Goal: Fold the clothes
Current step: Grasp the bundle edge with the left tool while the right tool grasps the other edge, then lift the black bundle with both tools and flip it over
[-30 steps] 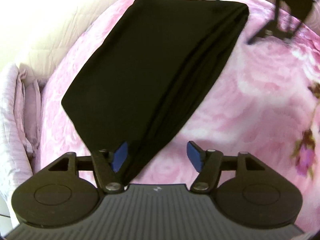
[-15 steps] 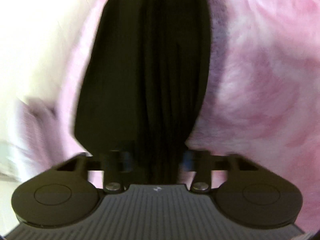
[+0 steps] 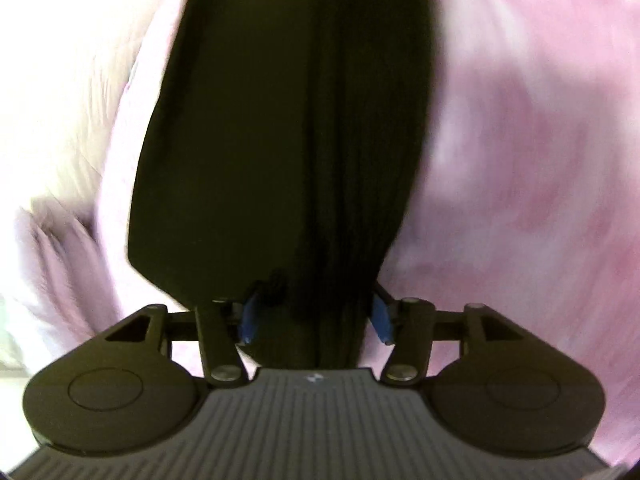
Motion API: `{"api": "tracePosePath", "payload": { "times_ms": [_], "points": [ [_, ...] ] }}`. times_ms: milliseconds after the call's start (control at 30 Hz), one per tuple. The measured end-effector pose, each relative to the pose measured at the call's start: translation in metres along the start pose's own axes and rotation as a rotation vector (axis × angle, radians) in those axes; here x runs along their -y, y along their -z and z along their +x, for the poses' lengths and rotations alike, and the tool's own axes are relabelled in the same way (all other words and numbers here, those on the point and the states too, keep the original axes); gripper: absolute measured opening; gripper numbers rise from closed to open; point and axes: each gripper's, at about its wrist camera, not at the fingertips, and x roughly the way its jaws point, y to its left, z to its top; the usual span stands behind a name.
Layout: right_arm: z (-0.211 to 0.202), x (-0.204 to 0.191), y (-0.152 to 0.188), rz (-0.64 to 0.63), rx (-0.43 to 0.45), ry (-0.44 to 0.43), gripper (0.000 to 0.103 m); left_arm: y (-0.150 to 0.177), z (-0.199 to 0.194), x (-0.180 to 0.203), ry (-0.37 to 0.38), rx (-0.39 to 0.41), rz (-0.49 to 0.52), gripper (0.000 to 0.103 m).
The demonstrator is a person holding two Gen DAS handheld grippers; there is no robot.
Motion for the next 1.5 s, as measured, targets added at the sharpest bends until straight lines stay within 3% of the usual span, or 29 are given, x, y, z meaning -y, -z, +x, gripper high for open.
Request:
{"api": "tracePosePath", "payload": {
  "times_ms": [100, 200, 467, 633, 833, 1033, 1133, 1200, 1300, 1400, 1500],
  "points": [
    [-0.008, 0.014, -0.006, -0.058, 0.008, -0.031, 0.019, -0.001, -0.005, -0.011, 0.032, -0.021, -0.073, 0.028],
    [-0.024, 0.032, -0.013, -0.074, 0.001, -0.021, 0.018, -0.006, -0.022, -0.024, 0.033, -0.021, -0.131, 0.022],
    [-0.101, 0.088, -0.024, -0.159, -0.046, -0.022, 0.018, -0.014, -0.095, -0.084, 0.142, 0.075, -0.354, 0.019],
    [-0.128, 0.135, -0.021, -0.163, -0.052, -0.019, 0.018, -0.033, -0.112, -0.129, 0.134, 0.089, -0.405, 0.018],
    [-0.127, 0.227, -0.003, -0.221, 0.011, 0.044, 0.018, -0.074, -0.119, -0.202, 0.002, 0.071, -0.437, 0.018],
    [-0.138, 0.337, 0.05, -0.26, 0.13, 0.18, 0.018, -0.156, -0.115, -0.277, -0.149, 0.065, -0.491, 0.018],
    [-0.133, 0.369, 0.097, -0.241, 0.182, 0.239, 0.018, -0.201, -0.083, -0.269, -0.151, 0.051, -0.49, 0.018],
    [-0.111, 0.369, 0.132, -0.206, 0.174, 0.247, 0.019, -0.23, -0.062, -0.263, -0.152, 0.042, -0.489, 0.017],
    [-0.054, 0.343, 0.187, -0.174, 0.074, 0.148, 0.019, -0.269, -0.005, -0.226, -0.04, -0.011, -0.492, 0.015],
    [0.005, 0.308, 0.236, -0.17, -0.051, 0.001, 0.019, -0.284, 0.037, -0.175, 0.071, -0.055, -0.438, 0.013],
    [0.012, 0.29, 0.254, -0.116, -0.045, -0.007, 0.02, -0.286, 0.041, -0.148, 0.075, -0.069, -0.415, 0.013]
  ]
}}
